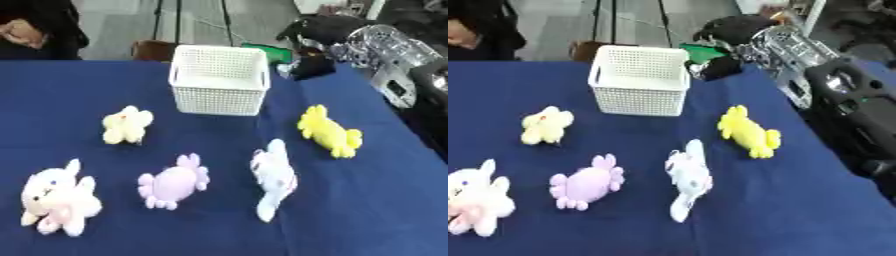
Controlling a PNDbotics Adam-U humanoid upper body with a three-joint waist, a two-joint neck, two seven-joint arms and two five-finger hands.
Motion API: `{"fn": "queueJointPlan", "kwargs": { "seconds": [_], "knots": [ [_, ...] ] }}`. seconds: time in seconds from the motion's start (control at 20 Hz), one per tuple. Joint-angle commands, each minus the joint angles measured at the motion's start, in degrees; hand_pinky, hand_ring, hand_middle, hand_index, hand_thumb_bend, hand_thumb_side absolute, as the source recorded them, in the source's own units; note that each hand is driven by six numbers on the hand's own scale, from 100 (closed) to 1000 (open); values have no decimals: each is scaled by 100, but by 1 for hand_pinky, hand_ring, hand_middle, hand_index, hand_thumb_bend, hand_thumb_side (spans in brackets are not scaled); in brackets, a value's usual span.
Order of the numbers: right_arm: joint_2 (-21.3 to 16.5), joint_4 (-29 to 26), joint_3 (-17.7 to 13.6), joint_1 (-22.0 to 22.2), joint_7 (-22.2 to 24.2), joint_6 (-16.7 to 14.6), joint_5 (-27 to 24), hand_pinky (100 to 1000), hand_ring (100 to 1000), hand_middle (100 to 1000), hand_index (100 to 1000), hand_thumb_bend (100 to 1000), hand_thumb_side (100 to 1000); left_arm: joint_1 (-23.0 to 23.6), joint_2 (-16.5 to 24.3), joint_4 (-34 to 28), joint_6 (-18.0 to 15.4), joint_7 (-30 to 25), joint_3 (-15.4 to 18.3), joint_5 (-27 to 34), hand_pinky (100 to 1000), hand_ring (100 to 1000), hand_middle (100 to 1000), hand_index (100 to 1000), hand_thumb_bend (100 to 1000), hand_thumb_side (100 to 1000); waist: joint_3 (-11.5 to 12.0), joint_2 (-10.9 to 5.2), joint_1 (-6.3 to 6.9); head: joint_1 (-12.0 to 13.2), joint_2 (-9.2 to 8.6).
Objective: Pick up objects on the table and place them in the box.
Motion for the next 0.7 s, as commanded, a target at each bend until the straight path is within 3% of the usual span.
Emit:
{"fn": "queueJointPlan", "kwargs": {
  "seconds": [0.05,0.3,0.7],
  "knots": [
    [-328,-207,2,10,100,207,-164,934,981,896,989,348,990,-42,129,-103,-381,335,-3,31,784,864,880,904,100,749,-10,-161,23,-3,15],
    [-544,-516,66,219,216,540,-383,948,993,893,984,385,964,-43,129,-103,-381,331,-3,37,784,868,880,899,100,746,-26,-158,35,4,21],
    [-1123,-1389,106,757,581,1222,-1035,942,984,881,974,366,939,-56,122,-103,-377,331,-6,56,783,870,879,893,100,740,-67,-145,26,46,-4]
  ]
}}
